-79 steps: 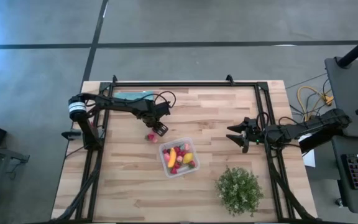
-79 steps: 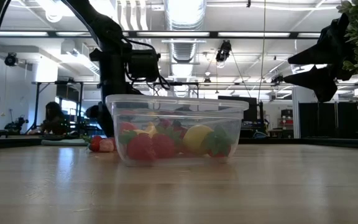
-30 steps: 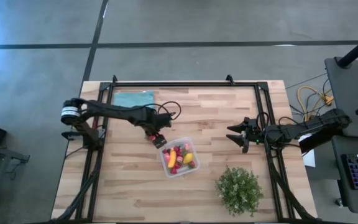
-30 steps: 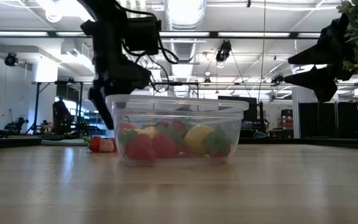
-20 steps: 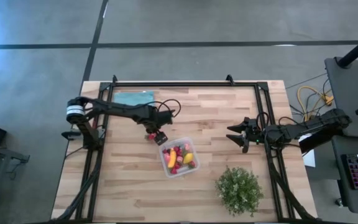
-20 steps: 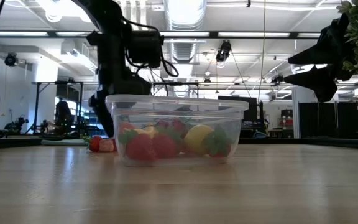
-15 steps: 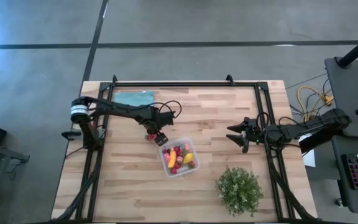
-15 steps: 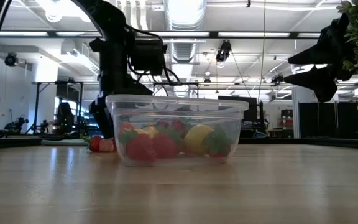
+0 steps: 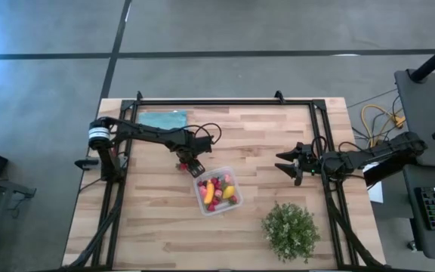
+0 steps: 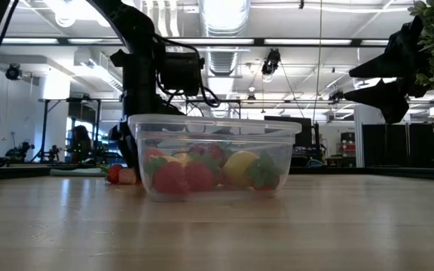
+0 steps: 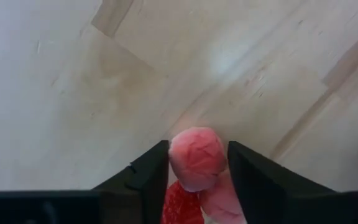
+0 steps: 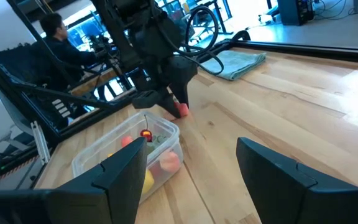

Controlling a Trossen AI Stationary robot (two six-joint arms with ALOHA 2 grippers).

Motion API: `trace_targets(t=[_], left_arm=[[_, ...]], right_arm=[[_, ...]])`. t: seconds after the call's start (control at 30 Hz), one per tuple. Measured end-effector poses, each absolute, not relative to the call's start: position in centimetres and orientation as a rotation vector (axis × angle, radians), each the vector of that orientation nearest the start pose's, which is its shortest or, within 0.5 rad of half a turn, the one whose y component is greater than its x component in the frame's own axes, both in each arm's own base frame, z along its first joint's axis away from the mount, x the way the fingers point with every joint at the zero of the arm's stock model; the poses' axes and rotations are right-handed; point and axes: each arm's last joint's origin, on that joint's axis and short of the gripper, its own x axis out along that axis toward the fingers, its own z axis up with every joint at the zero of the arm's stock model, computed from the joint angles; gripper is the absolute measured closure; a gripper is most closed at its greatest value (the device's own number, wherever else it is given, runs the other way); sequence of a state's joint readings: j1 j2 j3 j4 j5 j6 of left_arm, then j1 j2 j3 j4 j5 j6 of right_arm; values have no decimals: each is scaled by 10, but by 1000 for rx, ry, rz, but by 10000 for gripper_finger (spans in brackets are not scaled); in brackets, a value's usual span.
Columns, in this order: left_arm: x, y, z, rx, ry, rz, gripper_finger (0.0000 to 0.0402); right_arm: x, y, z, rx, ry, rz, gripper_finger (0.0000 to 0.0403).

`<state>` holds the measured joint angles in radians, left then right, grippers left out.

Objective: Pick and placing Produce into tupperware
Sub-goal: Put the pink peach into the transparent bin

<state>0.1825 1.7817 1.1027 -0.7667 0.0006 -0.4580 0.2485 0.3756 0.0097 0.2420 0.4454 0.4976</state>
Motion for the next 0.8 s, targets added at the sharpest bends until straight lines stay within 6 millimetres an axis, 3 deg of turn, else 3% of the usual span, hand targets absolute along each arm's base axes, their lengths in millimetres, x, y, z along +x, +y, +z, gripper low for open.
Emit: trace_targets(t=[0.3, 0.6, 0.7, 0.8], left_arm=[[309, 56, 162, -524, 1406, 459, 315], [312, 53, 228, -497, 1168, 400, 324], [316, 43, 250, -474, 1020, 208, 324], [324, 27, 261, -562, 926, -87, 320]], right_arm=[[117, 17, 157, 453, 65, -221, 163], [117, 17, 157, 453, 65, -222, 163], [117, 17, 157, 453, 65, -221, 163], [117, 17, 157, 454, 64, -221, 163]])
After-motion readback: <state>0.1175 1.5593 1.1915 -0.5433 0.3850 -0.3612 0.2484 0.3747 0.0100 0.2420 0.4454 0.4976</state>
